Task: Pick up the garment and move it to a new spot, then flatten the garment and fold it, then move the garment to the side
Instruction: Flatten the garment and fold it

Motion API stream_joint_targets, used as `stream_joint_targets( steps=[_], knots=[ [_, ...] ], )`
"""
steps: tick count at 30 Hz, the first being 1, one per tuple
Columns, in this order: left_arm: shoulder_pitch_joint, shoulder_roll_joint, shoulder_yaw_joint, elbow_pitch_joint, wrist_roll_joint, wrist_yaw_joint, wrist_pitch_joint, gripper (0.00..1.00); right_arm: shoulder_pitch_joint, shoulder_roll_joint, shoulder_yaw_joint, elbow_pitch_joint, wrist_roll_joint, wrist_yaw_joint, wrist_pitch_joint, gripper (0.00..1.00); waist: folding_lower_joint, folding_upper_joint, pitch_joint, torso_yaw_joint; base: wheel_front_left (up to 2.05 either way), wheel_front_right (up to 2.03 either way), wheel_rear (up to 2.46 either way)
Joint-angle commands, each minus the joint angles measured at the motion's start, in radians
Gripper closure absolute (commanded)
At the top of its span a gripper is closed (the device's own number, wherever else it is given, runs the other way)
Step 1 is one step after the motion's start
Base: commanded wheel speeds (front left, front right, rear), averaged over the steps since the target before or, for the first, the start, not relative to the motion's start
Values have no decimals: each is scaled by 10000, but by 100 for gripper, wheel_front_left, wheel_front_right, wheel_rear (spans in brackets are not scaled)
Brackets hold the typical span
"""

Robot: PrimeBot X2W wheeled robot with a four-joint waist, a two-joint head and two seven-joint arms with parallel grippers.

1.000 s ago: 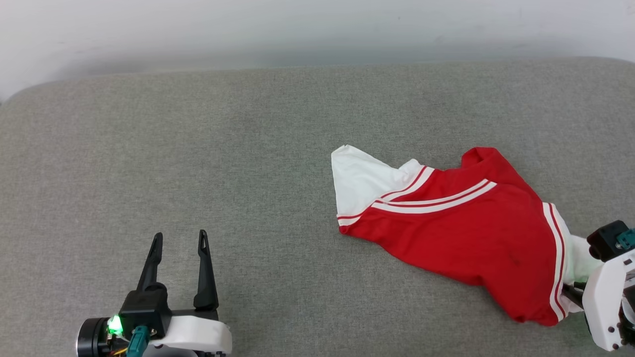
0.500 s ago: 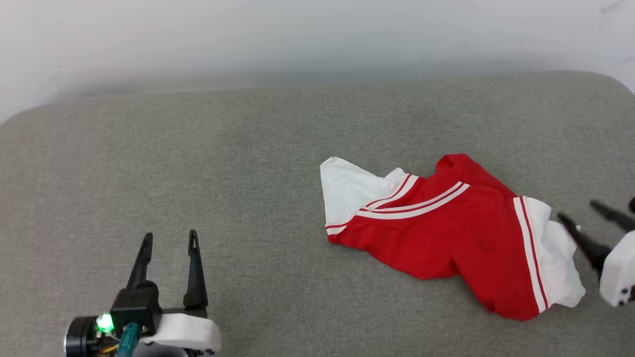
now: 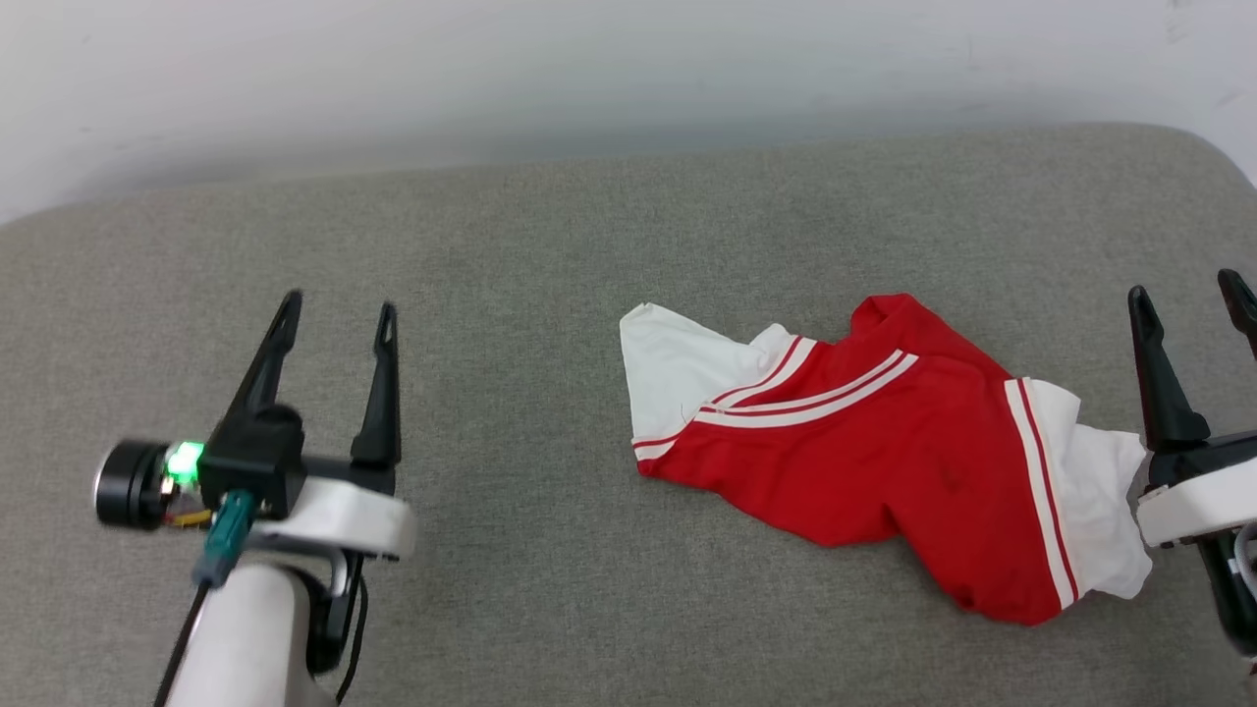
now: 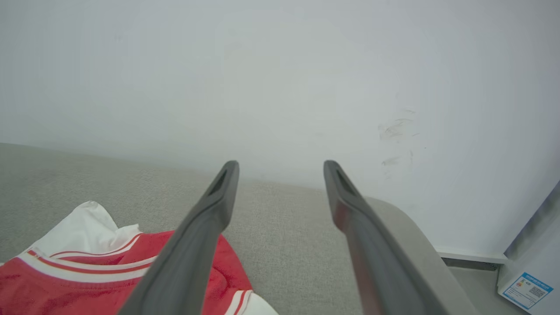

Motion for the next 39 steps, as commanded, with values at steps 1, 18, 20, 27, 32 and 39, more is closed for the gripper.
stream_joint_targets(
  steps=[1,18,20,27,32,39],
  knots=[
    [-252,89,-45,100,59,-98,-27,0,152,229,-195,-290,-202,-7,-22,0,0,0,78,9,0,0,0],
    [-6564,1954,-4101,1913,-2563,-1028,4566,0,1104,2511,-1331,-3798,-1638,-7,-27,0,0,0,1790,-421,0,0,0],
    [-7234,2362,-5155,1961,-3445,-1032,5611,0,1017,2536,-1230,-3855,-1684,-7,-27,0,0,0,2020,-542,0,0,0],
    [-9368,3364,-8041,1970,-6218,-1034,8353,0,648,2733,-1010,-3964,-1628,-7,-29,0,0,0,2883,-985,0,0,0],
    [-10438,3734,-9688,2227,-7569,-1034,9829,0,316,2851,-760,-3983,-1744,-7,-28,0,0,0,3489,-1382,0,0,0],
    [-11216,4171,-11389,2836,-8824,-1034,11063,0,-16,3064,-499,-3948,-1774,-7,-28,0,0,0,4001,-1948,0,0,0]
  ],
)
